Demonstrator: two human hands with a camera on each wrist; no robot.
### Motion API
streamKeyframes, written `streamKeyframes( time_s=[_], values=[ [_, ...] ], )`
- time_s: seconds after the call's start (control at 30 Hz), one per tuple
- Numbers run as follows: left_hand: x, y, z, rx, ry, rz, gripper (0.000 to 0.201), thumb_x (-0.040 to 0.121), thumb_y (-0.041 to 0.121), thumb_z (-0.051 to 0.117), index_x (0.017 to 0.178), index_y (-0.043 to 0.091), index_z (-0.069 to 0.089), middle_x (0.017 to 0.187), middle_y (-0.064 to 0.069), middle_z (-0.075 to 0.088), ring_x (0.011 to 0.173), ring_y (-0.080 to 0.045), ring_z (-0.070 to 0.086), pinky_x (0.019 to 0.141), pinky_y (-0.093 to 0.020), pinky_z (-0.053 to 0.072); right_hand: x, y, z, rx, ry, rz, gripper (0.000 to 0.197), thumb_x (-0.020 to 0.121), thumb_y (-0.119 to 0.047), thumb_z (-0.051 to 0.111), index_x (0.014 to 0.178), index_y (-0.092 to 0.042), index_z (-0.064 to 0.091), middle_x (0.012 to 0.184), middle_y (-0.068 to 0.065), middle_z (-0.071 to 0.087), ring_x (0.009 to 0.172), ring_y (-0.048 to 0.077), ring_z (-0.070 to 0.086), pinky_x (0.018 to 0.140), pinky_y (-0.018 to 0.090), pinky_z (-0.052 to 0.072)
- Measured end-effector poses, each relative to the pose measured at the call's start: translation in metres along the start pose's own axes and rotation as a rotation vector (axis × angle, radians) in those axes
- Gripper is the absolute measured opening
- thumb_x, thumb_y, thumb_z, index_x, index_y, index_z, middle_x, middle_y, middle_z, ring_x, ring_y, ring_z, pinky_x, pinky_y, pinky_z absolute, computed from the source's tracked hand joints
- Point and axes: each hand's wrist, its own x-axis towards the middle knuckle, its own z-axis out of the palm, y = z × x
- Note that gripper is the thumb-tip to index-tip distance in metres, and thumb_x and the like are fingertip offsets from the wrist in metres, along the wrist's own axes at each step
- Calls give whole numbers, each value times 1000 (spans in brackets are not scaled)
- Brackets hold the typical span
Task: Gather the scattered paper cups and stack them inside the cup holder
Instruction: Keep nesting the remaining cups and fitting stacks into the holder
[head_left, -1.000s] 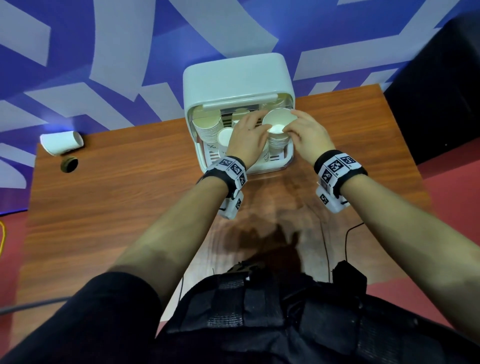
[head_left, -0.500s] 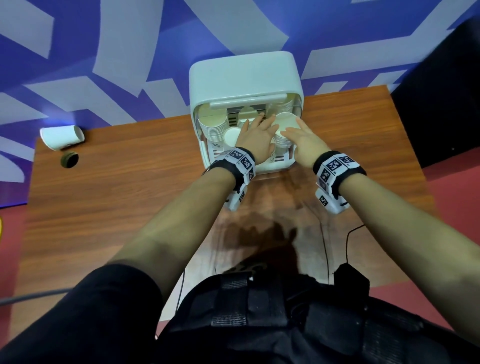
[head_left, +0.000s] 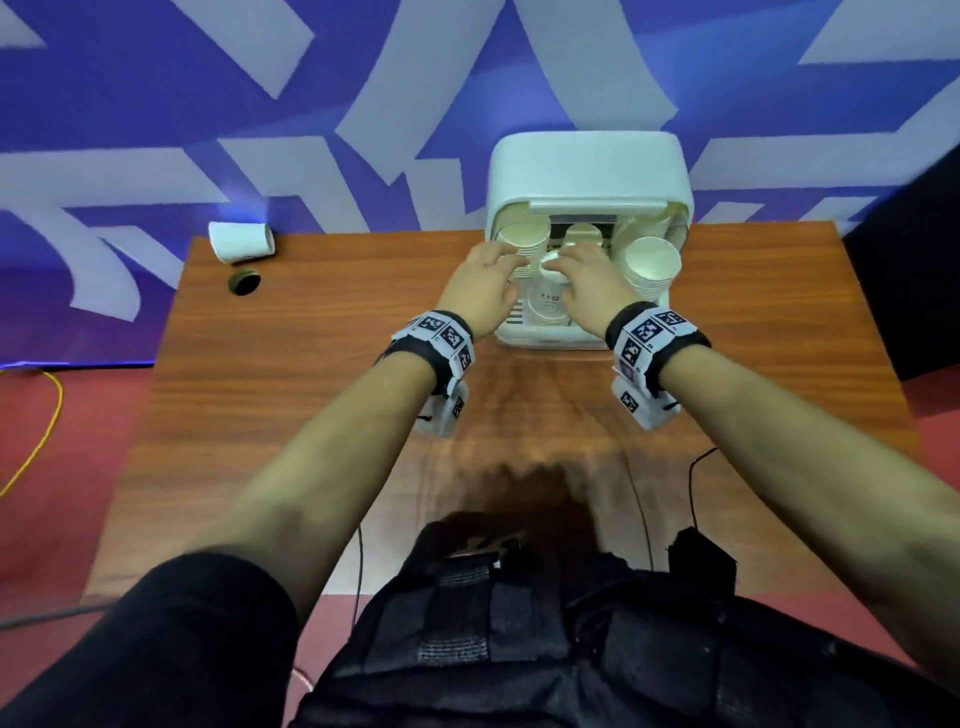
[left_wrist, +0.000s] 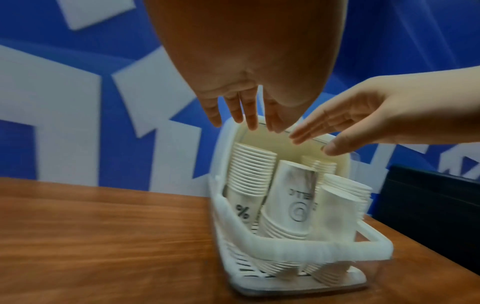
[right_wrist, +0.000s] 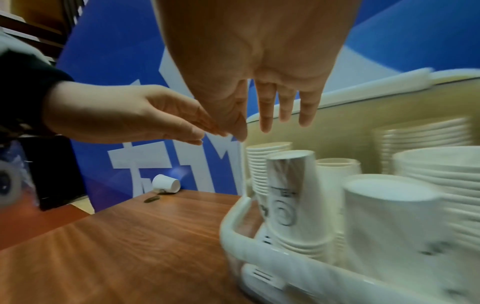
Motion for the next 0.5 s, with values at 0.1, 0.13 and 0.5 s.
streamKeyframes(
  time_s=[0.1, 0.13, 0.5],
  values=[
    [-27, -39, -24, -27, 56, -85, 38, 91, 11, 51, 129, 9, 55, 136, -10, 49, 132, -27, 36, 110, -38, 31, 16, -44, 14, 58, -47, -21, 44, 85, 0, 48, 128, -8, 56, 129, 15, 53, 128, 31, 38, 109, 39, 30],
    [-36, -52, -32, -37, 64, -111, 38, 91, 11, 51, 129, 9, 56, 135, -10, 50, 132, -26, 36, 111, -37, 31, 21, -58, 19, 86, -65, -10, 46, 85, 0, 48, 129, -9, 55, 130, 14, 52, 129, 29, 38, 110, 38, 29],
    [-106, -215, -122, -59, 74, -336, 38, 91, 10, 50, 129, 12, 55, 134, -7, 51, 130, -25, 37, 111, -35, 29, 99, -209, 70, 208, -175, 87, 46, 91, -6, 49, 135, -15, 49, 142, 9, 44, 131, 26, 41, 110, 37, 34]
  ],
)
